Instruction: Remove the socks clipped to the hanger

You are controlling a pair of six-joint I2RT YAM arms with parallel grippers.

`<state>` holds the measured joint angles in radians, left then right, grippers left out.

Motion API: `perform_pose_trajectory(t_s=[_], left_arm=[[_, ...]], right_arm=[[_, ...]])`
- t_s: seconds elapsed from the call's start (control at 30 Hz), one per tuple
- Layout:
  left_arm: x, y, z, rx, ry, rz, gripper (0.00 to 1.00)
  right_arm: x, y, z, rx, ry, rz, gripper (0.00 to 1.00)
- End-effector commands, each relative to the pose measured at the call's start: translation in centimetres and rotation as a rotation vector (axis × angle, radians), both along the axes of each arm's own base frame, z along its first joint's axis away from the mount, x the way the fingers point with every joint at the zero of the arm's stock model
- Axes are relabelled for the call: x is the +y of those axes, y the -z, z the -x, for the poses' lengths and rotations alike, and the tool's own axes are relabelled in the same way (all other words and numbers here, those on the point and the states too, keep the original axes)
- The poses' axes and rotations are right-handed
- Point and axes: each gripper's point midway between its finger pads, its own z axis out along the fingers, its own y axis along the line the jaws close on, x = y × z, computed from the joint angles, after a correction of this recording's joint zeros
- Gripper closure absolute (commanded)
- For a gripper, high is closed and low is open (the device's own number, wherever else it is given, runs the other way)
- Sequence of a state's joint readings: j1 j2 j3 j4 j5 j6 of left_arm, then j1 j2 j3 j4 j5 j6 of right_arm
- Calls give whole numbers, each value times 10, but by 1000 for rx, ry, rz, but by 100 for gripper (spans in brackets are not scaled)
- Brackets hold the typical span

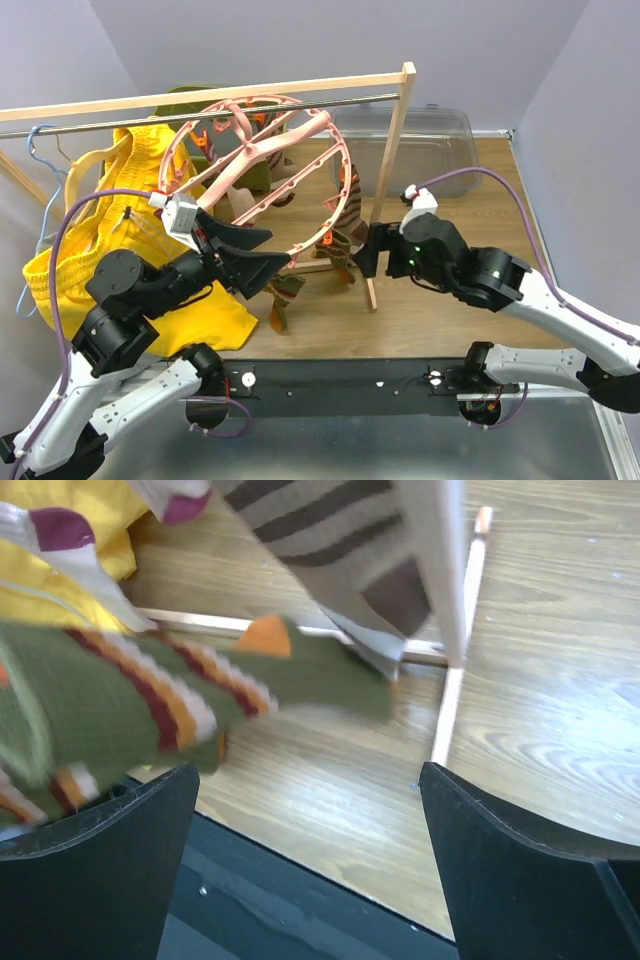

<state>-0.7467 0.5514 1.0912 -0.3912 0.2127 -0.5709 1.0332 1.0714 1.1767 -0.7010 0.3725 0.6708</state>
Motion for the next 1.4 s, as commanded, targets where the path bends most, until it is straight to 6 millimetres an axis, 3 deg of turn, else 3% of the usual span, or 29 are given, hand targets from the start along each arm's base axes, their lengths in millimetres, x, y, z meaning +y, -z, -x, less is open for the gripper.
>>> perform_pose_trajectory(t_s=[0.0,0.17,0.23,0.33,0.53,0.67,0.8,0.9,1.03,1.1,1.17,1.3,1.37], left_arm=[[-15,-7,29,-42,191,-32,15],[-33,5,34,-16,306,-85,20],[-36,4,34,-17,322,-100,22],[-34,-4,37,-30,323,-88,23],[-28,-20,56,-67,378,-50,23],[-27,-29,71,-96,448,-29,23],[-24,-44,89,-162,528,25,23],[-22,-45,99,-178,568,54,23],[-22,-43,103,-164,594,63,23],[-23,-41,102,-157,595,63,23],[-24,-40,101,-143,596,63,24],[-24,-37,102,-132,601,64,25],[-23,-36,103,-126,603,64,25]], right_arm=[[-20,-8,21,-25,-73,-12,0],[37,-37,64,-58,-494,-180,0],[59,-34,71,-42,-598,-205,0],[74,-31,65,-59,-612,-225,0],[76,-49,50,-181,-547,-306,0],[73,-47,45,-219,-526,-301,0],[67,-29,37,-244,-480,-275,0],[69,-37,41,-276,-496,-335,1],[83,-40,50,-277,-560,-423,12],[90,-29,53,-240,-583,-422,26],[91,-25,51,-224,-575,-421,33],[84,-27,41,-248,-502,-415,33],[75,-23,29,-251,-422,-377,28]])
